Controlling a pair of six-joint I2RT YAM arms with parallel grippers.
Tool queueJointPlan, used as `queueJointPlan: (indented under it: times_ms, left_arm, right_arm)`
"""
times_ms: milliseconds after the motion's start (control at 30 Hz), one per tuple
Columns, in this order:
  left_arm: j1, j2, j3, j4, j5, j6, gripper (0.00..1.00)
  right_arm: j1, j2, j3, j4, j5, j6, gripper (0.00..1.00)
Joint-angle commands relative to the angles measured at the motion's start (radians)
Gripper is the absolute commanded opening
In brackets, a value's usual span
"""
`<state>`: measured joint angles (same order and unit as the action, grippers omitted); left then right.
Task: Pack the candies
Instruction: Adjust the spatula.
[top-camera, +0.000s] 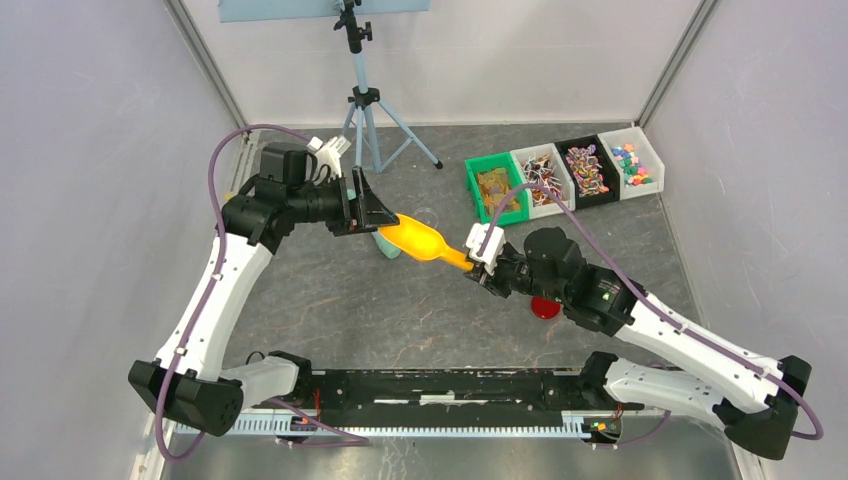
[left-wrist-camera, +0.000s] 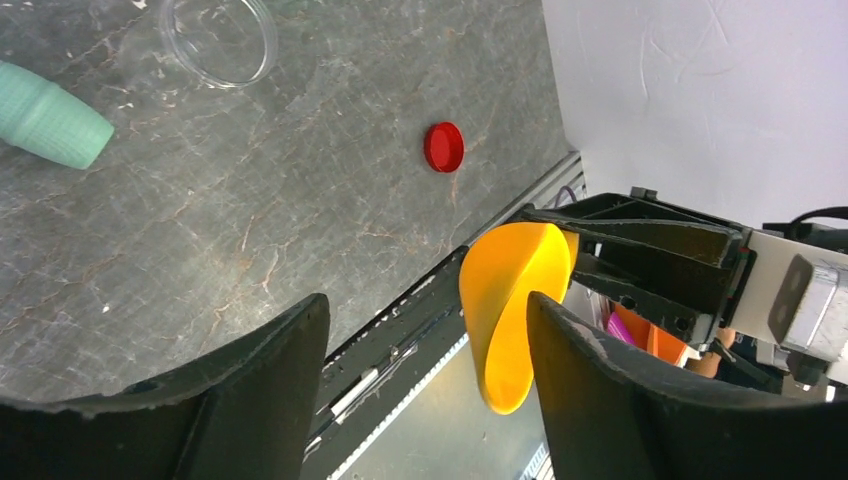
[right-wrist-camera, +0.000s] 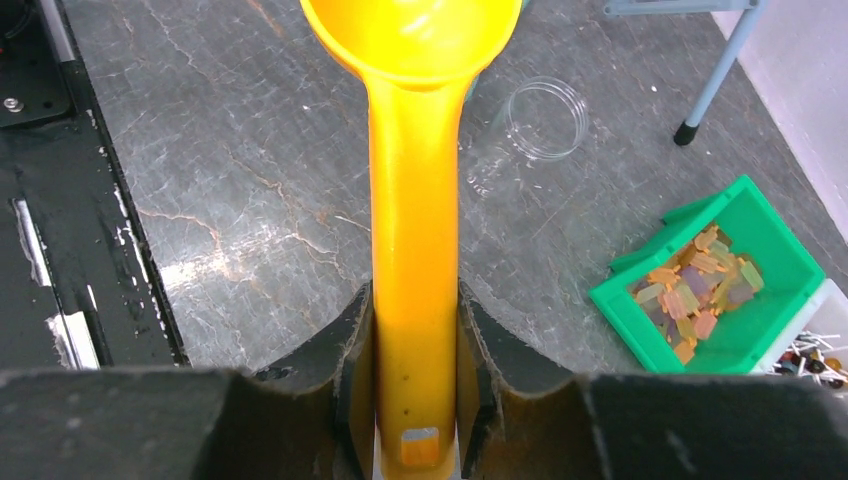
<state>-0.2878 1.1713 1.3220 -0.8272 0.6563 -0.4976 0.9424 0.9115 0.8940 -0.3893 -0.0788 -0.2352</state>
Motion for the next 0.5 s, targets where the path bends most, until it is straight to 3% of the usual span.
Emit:
queueJointPlan:
  times_ms: [0, 167, 267, 333, 433, 467]
  left_arm:
    - [0.002, -0.001, 0.007, 0.035, 0.093, 0.032, 0.73]
    - [0.001, -0.013, -0.024, 0.033, 0.141, 0.006, 0.47]
    - [0.001, -0.019, -0.041, 0.033, 0.159, -0.014, 0.41]
    - [0.002, -0.019, -0.048, 0.033, 0.165, -0.021, 0.30]
    - [0.024, -0.017, -0.062, 0.014, 0.164, -0.040, 0.03]
    - [0.040, -0.017, -0.070, 0.008, 0.169, -0.048, 0.02]
  right_arm:
    - [0.006, -0.025, -0.007, 0.066, -0.037, -0.028, 0.05]
    - [0.006, -0.025, -0.013, 0.069, -0.040, -0.055, 0.06]
    - [0.006, -0.012, -0.018, 0.077, -0.050, -0.072, 0.09]
    - [0.006, 0.000, -0.012, 0.081, -0.057, -0.073, 0.11]
    - [0.005, -0.007, -0.025, 0.107, -0.050, -0.065, 0.27]
    - [0.002, -0.019, -0.042, 0.133, -0.047, -0.052, 0.39]
